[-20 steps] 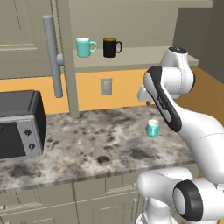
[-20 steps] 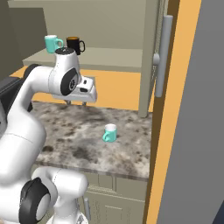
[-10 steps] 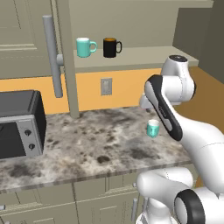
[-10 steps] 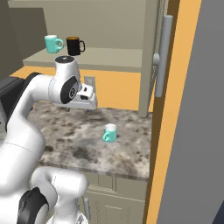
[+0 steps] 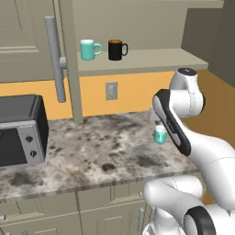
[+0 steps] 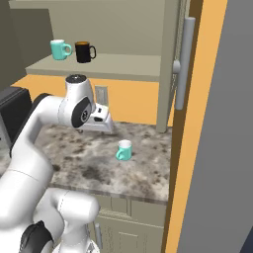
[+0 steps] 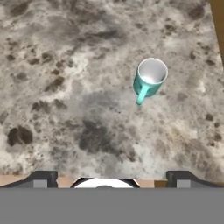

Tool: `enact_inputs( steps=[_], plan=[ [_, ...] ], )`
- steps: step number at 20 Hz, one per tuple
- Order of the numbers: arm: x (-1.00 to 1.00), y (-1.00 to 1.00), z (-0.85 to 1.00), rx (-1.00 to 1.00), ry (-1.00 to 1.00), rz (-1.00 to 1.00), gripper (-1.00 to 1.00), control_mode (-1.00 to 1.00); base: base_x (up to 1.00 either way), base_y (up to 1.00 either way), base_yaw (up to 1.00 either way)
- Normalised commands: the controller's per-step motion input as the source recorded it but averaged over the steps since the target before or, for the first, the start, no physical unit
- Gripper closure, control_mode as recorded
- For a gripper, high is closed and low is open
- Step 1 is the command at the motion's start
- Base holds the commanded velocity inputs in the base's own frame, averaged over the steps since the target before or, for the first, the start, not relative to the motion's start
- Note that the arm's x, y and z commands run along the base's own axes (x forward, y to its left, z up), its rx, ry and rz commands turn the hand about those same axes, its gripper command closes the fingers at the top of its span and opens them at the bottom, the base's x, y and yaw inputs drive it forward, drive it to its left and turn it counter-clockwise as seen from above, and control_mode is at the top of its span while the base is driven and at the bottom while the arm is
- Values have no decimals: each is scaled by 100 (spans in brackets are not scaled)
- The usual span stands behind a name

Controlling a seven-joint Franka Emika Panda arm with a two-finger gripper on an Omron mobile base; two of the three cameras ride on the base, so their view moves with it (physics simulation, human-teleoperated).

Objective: Pick the mug on the counter and place it in the cabinet with the handle facing the right, like the mugs already inside.

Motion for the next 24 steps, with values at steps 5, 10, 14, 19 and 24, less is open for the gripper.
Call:
enact_inputs(
  steps=[5,10,14,19,24],
  plan=[
    [0,0,-26,0,0,-13,-100,-100,0,0,0],
    [0,-14,-22,1,0,-14,-100,-100,0,0,0],
    [1,-14,-18,6,0,-8,-100,-100,0,0,0],
    [6,-13,-16,3,0,-3,-100,-100,0,0,0],
    [6,-11,-17,0,0,-1,-100,-100,0,0,0]
  ],
)
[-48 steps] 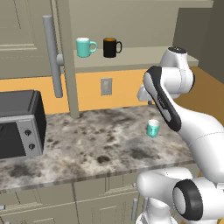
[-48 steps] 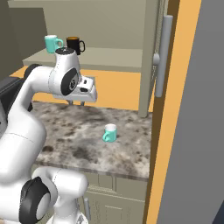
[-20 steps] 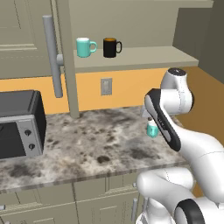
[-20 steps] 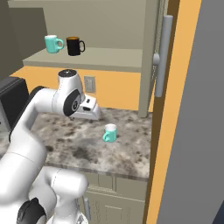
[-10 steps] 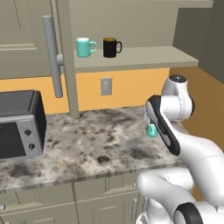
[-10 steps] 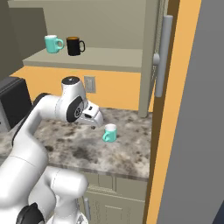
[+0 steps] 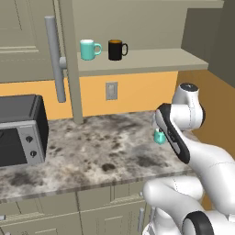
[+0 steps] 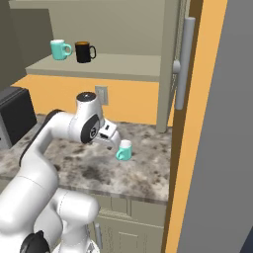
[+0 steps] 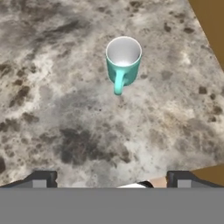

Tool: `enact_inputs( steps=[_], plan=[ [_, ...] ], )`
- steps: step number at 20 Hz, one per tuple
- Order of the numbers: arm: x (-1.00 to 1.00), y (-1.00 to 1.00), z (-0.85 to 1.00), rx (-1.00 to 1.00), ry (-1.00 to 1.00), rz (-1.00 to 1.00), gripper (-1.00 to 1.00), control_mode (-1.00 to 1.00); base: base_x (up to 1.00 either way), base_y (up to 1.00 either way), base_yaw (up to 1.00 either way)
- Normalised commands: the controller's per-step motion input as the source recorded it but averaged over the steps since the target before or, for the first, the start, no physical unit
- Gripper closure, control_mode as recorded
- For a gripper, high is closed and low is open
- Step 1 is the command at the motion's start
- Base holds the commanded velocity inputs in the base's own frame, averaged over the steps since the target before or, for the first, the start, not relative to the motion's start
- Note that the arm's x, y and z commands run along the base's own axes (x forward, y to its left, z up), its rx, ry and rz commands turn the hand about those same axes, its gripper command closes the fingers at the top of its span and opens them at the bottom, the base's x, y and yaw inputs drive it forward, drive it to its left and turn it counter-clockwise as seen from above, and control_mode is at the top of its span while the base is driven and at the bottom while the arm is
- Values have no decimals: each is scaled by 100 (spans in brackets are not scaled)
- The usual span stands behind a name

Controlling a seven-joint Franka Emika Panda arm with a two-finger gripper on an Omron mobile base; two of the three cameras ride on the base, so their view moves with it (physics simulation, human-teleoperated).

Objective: Pick the mug on the counter and place it in the cabinet with the handle facing the right, like the mugs already inside.

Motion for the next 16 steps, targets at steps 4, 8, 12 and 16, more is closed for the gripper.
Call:
enact_inputs(
  steps=[4,8,12,16],
  plan=[
    [4,-5,-15,0,0,0,-100,-100,0,0,0],
    [3,0,-14,0,0,0,-100,-100,0,0,0],
    [4,-2,-15,0,0,0,-100,-100,0,0,0],
    [6,-7,-14,0,0,0,-100,-100,0,0,0]
  ],
)
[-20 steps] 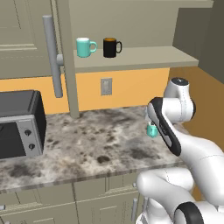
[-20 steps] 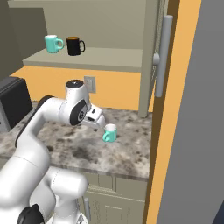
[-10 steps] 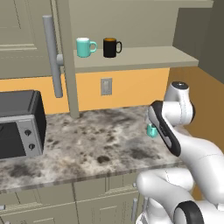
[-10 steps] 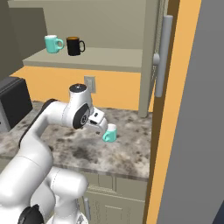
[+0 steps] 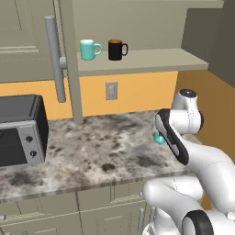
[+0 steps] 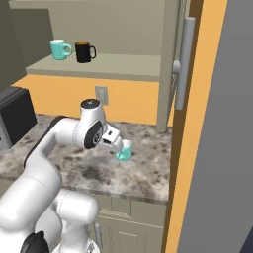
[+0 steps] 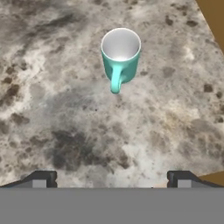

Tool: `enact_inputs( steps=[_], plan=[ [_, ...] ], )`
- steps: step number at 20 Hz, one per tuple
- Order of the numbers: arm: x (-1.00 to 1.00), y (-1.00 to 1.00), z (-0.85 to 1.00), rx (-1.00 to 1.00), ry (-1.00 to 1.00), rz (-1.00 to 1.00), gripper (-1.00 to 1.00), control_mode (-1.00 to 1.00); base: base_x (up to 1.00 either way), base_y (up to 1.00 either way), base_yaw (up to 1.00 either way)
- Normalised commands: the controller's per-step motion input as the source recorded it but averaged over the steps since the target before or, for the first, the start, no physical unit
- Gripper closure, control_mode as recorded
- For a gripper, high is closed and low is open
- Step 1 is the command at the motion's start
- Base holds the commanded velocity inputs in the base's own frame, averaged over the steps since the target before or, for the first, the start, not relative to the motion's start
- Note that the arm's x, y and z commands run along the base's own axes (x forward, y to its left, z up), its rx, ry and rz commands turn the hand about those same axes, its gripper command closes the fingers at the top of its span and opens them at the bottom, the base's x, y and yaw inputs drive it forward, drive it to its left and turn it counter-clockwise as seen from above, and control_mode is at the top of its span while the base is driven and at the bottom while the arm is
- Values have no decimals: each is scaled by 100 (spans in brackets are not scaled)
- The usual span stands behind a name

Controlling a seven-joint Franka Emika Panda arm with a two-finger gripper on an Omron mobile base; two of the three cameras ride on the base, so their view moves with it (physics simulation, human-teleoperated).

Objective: Pick the mug on the counter and place it in the cabinet with the handle facing the right, like the mugs already inside.

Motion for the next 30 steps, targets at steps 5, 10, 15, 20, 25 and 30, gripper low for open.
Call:
enact_inputs(
  steps=[5,10,15,20,25,30],
  plan=[
    [7,-8,-11,0,0,-1,-100,-100,0,0,0],
    [12,-5,-10,0,0,-1,-100,-100,0,0,0],
    [19,-3,-13,0,1,-1,-100,-100,0,0,0],
    [19,-5,-12,0,0,-1,-100,-100,0,0,0],
    [24,0,-11,0,0,-1,-100,-100,0,0,0],
    [17,0,-11,0,0,0,-100,-100,0,0,0]
  ],
)
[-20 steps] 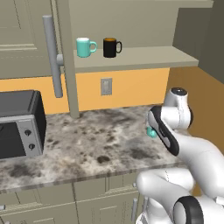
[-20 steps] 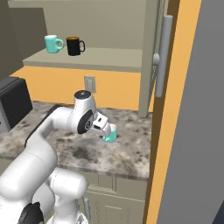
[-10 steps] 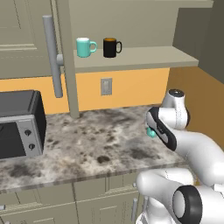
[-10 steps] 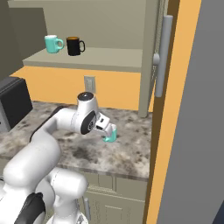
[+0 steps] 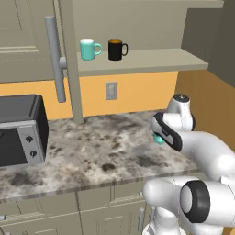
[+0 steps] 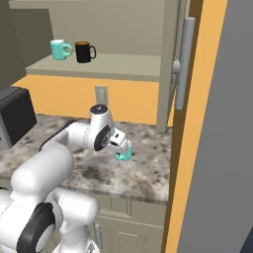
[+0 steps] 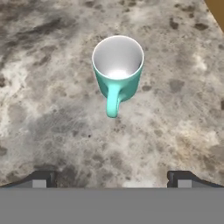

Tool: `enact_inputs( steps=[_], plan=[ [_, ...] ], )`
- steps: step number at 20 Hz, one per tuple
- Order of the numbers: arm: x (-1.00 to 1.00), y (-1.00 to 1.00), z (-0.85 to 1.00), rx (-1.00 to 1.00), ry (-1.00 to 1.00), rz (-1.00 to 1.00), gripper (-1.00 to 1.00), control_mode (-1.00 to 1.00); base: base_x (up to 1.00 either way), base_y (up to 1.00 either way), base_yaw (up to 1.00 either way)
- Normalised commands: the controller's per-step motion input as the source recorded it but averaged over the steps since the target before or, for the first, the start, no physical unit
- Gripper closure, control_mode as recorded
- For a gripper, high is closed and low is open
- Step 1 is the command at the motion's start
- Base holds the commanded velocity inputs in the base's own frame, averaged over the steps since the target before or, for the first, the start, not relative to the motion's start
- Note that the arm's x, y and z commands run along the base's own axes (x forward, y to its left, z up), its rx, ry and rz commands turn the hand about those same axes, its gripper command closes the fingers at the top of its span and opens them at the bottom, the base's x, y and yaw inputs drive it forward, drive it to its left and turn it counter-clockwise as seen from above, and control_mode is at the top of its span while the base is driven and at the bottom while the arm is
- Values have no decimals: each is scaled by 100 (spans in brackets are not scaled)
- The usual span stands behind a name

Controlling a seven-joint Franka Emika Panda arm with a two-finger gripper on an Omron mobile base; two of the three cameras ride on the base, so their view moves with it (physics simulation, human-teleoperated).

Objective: Pick the mug on the counter and place it in the cabinet with the handle facing the right, like the mugs already inside.

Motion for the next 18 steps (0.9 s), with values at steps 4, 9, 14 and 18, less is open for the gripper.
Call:
enact_inputs(
  steps=[4,9,14,18],
  plan=[
    [12,-4,-14,0,0,-1,-100,-100,0,0,0],
    [8,-9,-15,0,0,-1,-100,-100,0,0,0],
    [10,-2,-13,0,0,-1,-100,-100,0,0,0],
    [11,-1,-11,0,0,-1,-100,-100,0,0,0]
  ],
)
